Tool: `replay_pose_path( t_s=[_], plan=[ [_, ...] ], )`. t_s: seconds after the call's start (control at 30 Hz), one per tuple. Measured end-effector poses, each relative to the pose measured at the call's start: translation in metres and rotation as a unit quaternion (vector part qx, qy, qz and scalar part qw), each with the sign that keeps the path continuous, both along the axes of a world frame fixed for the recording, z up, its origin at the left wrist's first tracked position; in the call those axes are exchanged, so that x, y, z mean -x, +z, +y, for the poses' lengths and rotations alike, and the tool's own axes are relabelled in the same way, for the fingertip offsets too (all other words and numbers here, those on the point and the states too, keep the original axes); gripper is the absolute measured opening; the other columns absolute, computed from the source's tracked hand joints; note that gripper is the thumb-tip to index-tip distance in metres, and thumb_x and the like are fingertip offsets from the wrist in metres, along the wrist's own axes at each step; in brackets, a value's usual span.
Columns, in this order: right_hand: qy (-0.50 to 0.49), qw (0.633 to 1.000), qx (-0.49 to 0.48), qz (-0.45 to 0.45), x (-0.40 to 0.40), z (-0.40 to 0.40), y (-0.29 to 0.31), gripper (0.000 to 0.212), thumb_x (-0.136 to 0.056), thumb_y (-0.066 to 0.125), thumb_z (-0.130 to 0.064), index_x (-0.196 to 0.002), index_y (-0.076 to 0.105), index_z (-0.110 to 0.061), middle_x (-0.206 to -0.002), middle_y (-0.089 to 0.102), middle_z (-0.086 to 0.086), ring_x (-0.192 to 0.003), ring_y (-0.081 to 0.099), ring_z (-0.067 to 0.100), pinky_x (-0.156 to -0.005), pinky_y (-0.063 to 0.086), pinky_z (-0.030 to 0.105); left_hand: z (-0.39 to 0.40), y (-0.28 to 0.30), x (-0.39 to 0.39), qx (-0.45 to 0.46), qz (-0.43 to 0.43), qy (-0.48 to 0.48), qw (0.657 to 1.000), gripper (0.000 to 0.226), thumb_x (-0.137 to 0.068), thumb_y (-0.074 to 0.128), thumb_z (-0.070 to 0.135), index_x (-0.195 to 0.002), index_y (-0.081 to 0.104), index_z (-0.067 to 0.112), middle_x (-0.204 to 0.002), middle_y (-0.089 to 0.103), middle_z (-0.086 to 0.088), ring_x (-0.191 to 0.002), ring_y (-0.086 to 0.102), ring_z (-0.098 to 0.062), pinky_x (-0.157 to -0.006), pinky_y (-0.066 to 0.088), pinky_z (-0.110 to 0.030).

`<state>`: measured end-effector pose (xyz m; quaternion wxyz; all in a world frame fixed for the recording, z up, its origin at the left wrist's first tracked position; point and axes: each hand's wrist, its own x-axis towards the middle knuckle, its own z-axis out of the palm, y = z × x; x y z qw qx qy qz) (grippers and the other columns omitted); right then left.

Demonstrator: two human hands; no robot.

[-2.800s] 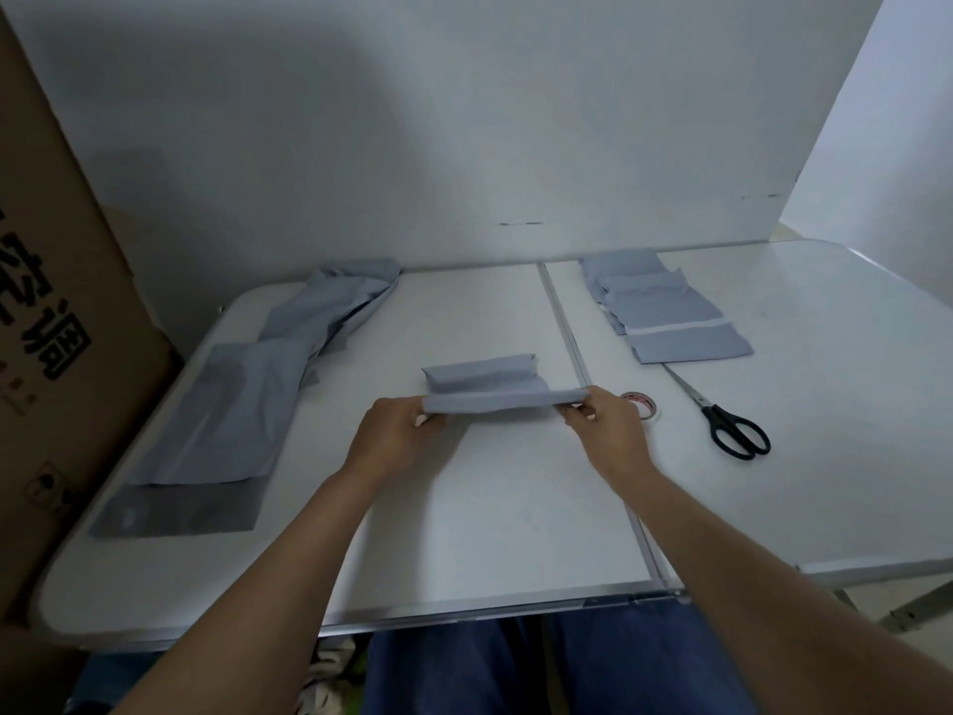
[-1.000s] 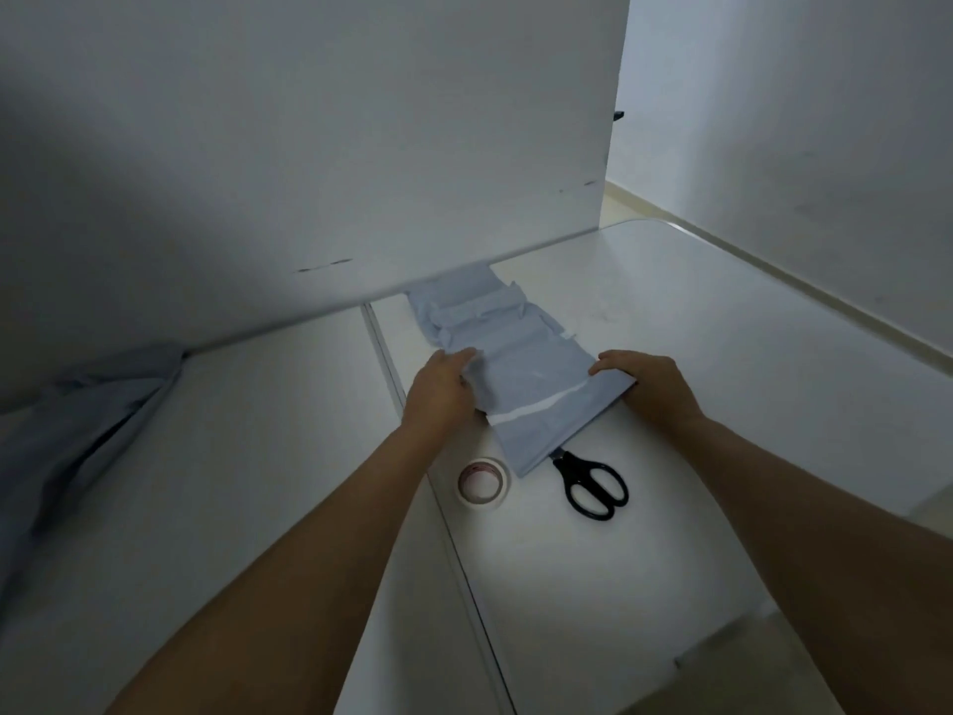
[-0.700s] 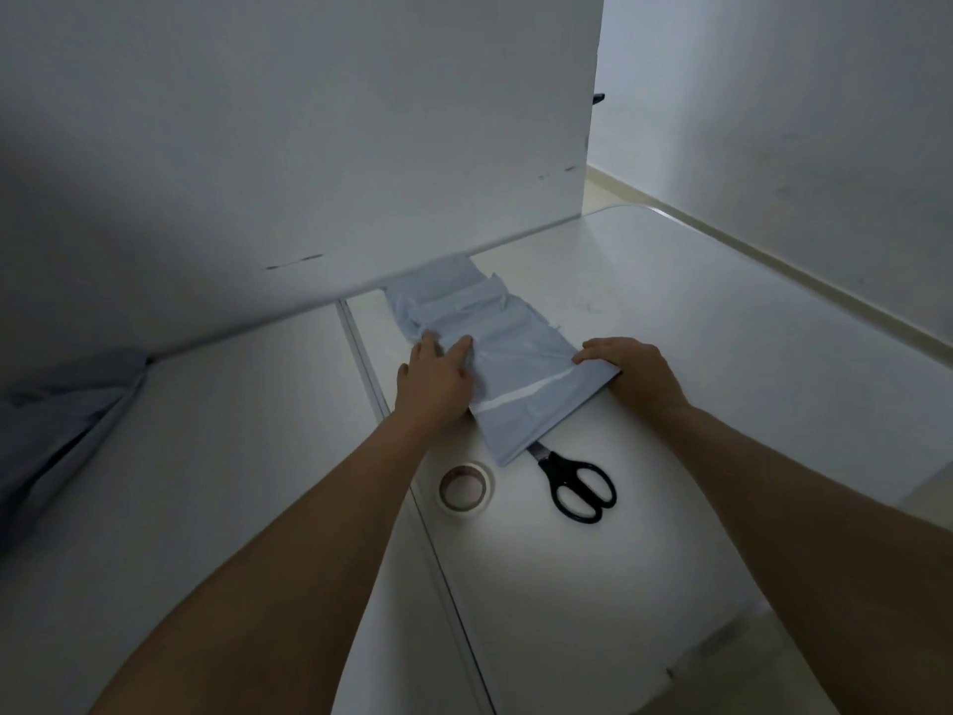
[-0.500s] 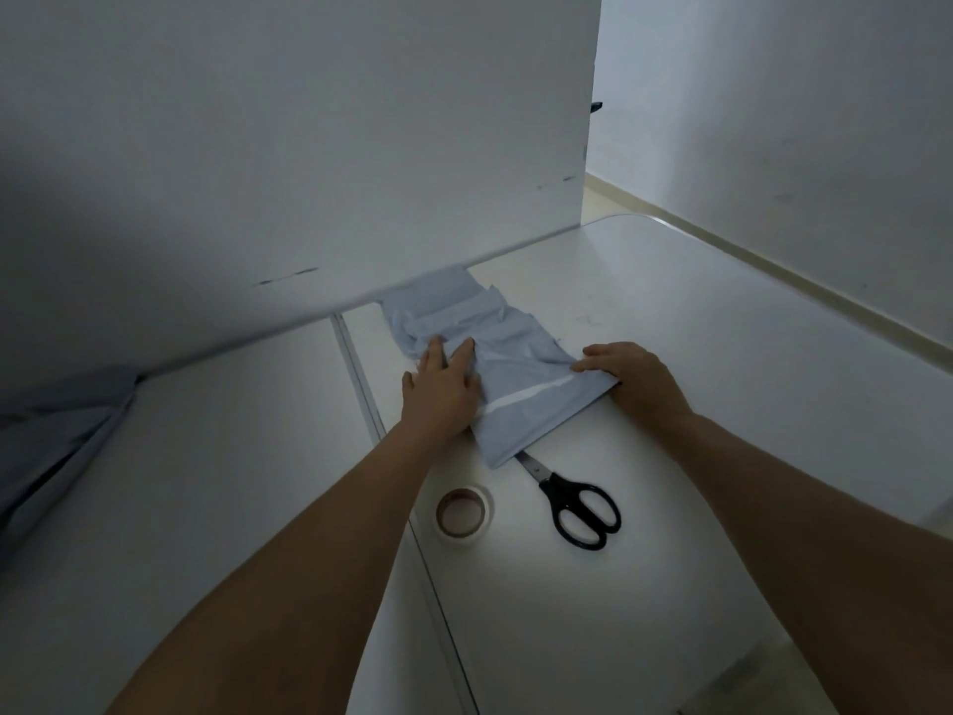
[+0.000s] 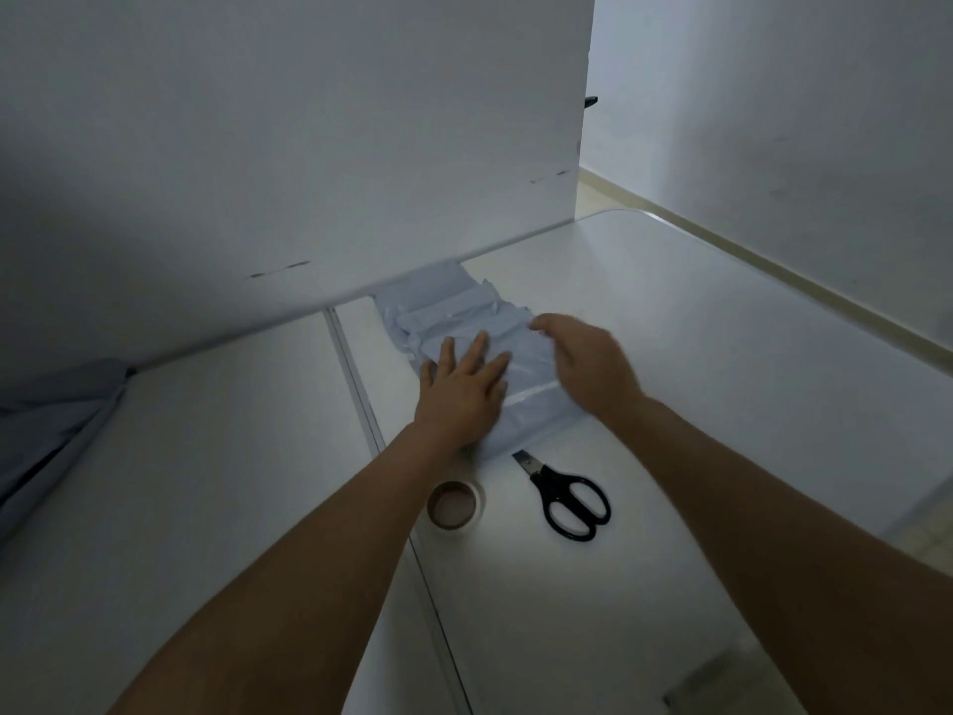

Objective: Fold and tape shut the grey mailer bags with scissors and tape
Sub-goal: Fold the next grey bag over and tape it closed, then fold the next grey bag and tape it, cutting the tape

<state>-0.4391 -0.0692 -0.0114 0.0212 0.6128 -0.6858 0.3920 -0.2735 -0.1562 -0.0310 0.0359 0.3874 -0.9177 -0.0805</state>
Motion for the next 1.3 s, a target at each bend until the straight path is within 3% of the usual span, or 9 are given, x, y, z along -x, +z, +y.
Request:
replay_pose_path(
  t_s=[0.1, 0.2, 0.43, 0.57, 0.73, 0.9, 1.03, 1.13, 1.3],
  plan=[
    [0.028, 0.990, -0.140, 0.018, -0.025, -0.017, -0.020, 0.048, -0.103, 0.032, -0.028, -0.146, 0.036, -0.008, -0.152, 0.036, 0.011, -0.140, 0.034, 0.022, -0.115, 0.023, 0.031, 0.002, -0.005, 0.004, -0.002, 0.001, 0.007, 1.000, 0.051, -0.102, 0.021, 0.050, -0.151, 0.016, 0.041, -0.161, -0.007, 0.007, -0.147, -0.011, -0.033, -0.117, 0.000, -0.054],
    [-0.025, 0.966, -0.233, 0.106, -0.024, -0.021, -0.040, 0.088, -0.084, -0.007, -0.062, -0.153, 0.014, -0.013, -0.162, 0.012, 0.004, -0.149, 0.009, 0.017, -0.120, 0.010, 0.036, -0.001, -0.007, 0.006, -0.001, -0.003, 0.011, 1.000, 0.053, -0.102, 0.021, 0.051, -0.152, 0.010, 0.040, -0.161, -0.009, 0.006, -0.146, -0.013, -0.032, -0.117, -0.004, -0.052],
    [-0.045, 0.946, -0.274, 0.166, -0.014, -0.032, -0.041, 0.098, -0.072, -0.019, -0.063, -0.154, 0.009, -0.017, -0.163, 0.001, 0.003, -0.149, 0.000, 0.017, -0.120, 0.005, 0.042, -0.014, -0.013, 0.015, 0.004, -0.005, 0.019, 1.000, 0.052, -0.102, 0.017, 0.051, -0.151, 0.004, 0.044, -0.160, -0.014, 0.011, -0.146, -0.018, -0.026, -0.116, -0.008, -0.051],
    [-0.035, 0.946, -0.279, 0.164, -0.013, -0.033, -0.041, 0.084, -0.087, -0.006, -0.064, -0.154, 0.009, -0.017, -0.163, 0.002, 0.003, -0.149, 0.000, 0.017, -0.120, 0.004, 0.043, -0.015, -0.010, 0.015, -0.002, 0.012, 0.012, 1.000, 0.051, -0.102, 0.020, 0.048, -0.152, 0.009, 0.041, -0.161, -0.010, 0.011, -0.147, -0.013, -0.027, -0.115, -0.006, -0.054],
    [-0.082, 0.962, -0.229, 0.125, -0.018, -0.027, -0.033, 0.056, -0.104, 0.021, -0.041, -0.153, 0.018, -0.015, -0.161, 0.013, 0.002, -0.148, 0.010, 0.016, -0.118, 0.000, 0.043, -0.013, 0.007, -0.015, 0.038, 0.115, -0.036, 0.992, 0.048, -0.103, 0.033, 0.024, -0.150, 0.026, 0.029, -0.161, 0.012, 0.005, -0.148, 0.008, -0.021, -0.116, -0.001, -0.053],
    [-0.013, 0.988, -0.150, 0.028, -0.043, -0.014, -0.026, 0.057, -0.095, 0.026, -0.034, -0.137, 0.050, -0.005, -0.141, 0.050, 0.017, -0.130, 0.047, 0.032, -0.110, 0.031, 0.044, -0.018, 0.013, -0.067, 0.014, 0.127, 0.062, 0.990, 0.053, -0.099, 0.038, 0.013, -0.150, 0.028, 0.025, -0.161, 0.009, 0.003, -0.148, 0.007, -0.019, -0.116, 0.000, -0.054],
    [-0.039, 0.968, -0.234, 0.087, -0.066, -0.003, -0.034, 0.049, -0.098, 0.044, -0.033, -0.144, 0.041, -0.015, -0.153, 0.034, 0.009, -0.140, 0.030, 0.028, -0.111, 0.022, 0.041, -0.004, 0.009, -0.112, 0.002, 0.131, 0.099, 0.986, 0.050, -0.100, 0.038, 0.012, -0.148, 0.034, 0.025, -0.161, 0.011, 0.004, -0.148, 0.009, -0.016, -0.116, -0.002, -0.050],
    [-0.059, 0.979, -0.178, 0.079, -0.091, -0.002, -0.022, 0.048, -0.096, 0.051, -0.028, -0.141, 0.044, -0.011, -0.152, 0.035, 0.013, -0.141, 0.028, 0.031, -0.113, 0.021, 0.045, 0.013, 0.011, -0.146, -0.013, 0.144, 0.125, 0.982, 0.049, -0.099, 0.041, 0.011, -0.146, 0.038, 0.025, -0.161, 0.014, 0.003, -0.147, 0.015, -0.014, -0.116, 0.000, -0.049],
    [0.042, 0.986, -0.151, 0.061, -0.181, -0.004, 0.006, 0.048, -0.098, 0.049, -0.027, -0.142, 0.040, -0.011, -0.154, 0.031, 0.011, -0.142, 0.028, 0.027, -0.116, 0.020, 0.041, 0.051, 0.011, -0.207, -0.038, 0.154, 0.151, 0.976, 0.045, -0.099, 0.040, 0.011, -0.141, 0.045, 0.025, -0.160, 0.018, 0.002, -0.139, 0.035, -0.014, -0.118, 0.002, -0.046]
  ],
)
